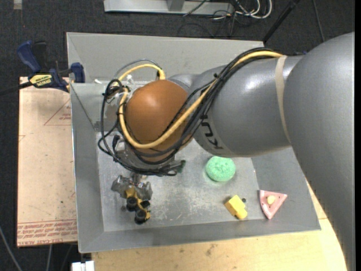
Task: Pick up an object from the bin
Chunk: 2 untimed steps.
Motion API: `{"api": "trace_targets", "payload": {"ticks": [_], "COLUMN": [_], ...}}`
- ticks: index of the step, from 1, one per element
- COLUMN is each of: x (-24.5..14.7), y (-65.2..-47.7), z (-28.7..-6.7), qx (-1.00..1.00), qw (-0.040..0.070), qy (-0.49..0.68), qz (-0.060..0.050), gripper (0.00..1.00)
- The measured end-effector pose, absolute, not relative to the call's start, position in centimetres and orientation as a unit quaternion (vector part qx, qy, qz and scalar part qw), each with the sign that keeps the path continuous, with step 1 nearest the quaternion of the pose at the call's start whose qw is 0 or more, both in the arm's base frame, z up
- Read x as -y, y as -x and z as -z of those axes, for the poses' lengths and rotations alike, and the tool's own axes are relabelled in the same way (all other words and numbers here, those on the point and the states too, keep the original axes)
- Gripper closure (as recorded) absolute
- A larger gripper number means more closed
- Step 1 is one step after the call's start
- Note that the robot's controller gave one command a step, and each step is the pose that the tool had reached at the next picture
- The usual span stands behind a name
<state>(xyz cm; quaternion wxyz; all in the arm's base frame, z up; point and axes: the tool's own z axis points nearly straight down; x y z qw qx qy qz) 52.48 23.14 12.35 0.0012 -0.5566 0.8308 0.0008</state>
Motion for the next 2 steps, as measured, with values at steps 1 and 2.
{"api": "trace_targets", "payload": {"ticks": [1,2], "x": [-23.19,-23.18], "y": [-52.58,-52.55], "z": [-12.88,-13.05], "qx": [-0.831,-0.831], "qw": [0.003,0.002], "qy": [0.556,0.556], "qz": [0.000,-0.001], "gripper": [1.00,1.00]}}
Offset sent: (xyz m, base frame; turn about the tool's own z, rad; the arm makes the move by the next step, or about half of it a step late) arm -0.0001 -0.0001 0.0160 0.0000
